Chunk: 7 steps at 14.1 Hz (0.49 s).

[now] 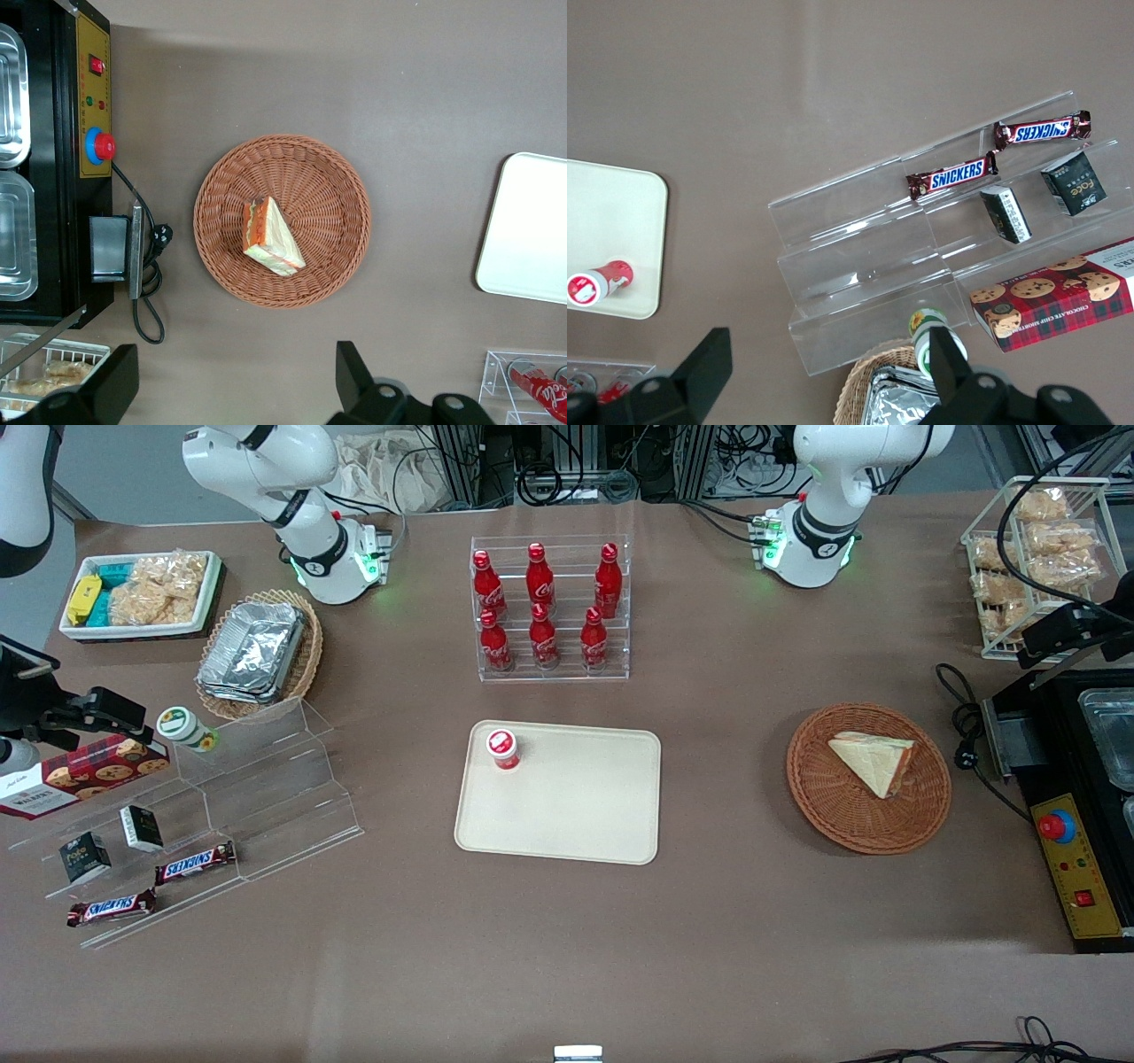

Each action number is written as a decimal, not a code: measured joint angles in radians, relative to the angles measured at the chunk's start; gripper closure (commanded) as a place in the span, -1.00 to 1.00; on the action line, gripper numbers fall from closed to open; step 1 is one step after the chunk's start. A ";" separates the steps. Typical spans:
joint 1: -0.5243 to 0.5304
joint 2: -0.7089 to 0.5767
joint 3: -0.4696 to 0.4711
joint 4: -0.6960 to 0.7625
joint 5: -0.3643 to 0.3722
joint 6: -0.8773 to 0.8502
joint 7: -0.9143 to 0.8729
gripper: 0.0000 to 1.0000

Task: Place sandwich from basket to tray
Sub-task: 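Move the left gripper toward the wicker basket holding the sandwich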

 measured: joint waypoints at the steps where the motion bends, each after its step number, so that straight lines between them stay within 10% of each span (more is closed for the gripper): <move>1: 0.000 0.000 0.000 0.001 0.000 -0.003 -0.001 -1.00; 7: 0.007 0.027 0.006 -0.009 0.000 -0.012 -0.028 -1.00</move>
